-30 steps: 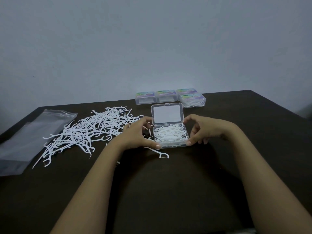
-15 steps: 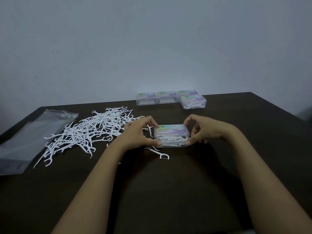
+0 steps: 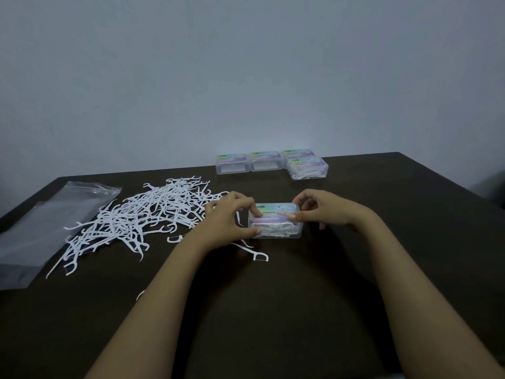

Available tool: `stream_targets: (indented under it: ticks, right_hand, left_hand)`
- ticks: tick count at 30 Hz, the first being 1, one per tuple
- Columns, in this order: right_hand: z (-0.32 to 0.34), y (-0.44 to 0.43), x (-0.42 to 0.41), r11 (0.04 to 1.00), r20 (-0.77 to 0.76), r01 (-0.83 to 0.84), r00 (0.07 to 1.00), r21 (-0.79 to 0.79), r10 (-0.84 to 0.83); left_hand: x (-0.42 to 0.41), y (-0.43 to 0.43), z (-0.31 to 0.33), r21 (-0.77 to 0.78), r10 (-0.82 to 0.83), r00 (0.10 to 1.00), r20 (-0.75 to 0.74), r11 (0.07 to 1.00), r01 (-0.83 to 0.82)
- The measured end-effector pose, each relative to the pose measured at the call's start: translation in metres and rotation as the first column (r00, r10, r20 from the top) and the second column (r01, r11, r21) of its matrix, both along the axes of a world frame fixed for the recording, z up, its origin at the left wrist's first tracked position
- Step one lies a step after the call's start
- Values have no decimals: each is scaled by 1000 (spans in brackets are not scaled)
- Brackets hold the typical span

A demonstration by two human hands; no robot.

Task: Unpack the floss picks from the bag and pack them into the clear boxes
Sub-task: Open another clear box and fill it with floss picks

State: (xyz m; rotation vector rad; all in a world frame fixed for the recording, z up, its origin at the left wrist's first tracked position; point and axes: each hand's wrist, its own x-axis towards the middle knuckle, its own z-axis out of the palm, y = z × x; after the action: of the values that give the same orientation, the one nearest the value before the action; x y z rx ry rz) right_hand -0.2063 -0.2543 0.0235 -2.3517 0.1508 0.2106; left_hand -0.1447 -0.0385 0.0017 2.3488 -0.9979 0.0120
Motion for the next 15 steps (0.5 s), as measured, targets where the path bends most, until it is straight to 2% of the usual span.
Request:
stream_targets:
  ticks: [15]
  right_hand:
    - [-4,-8,0,988,-13,93,996,123,-92]
  left_hand:
    - [-7,-19,-4,72,83,993,81,993,-88]
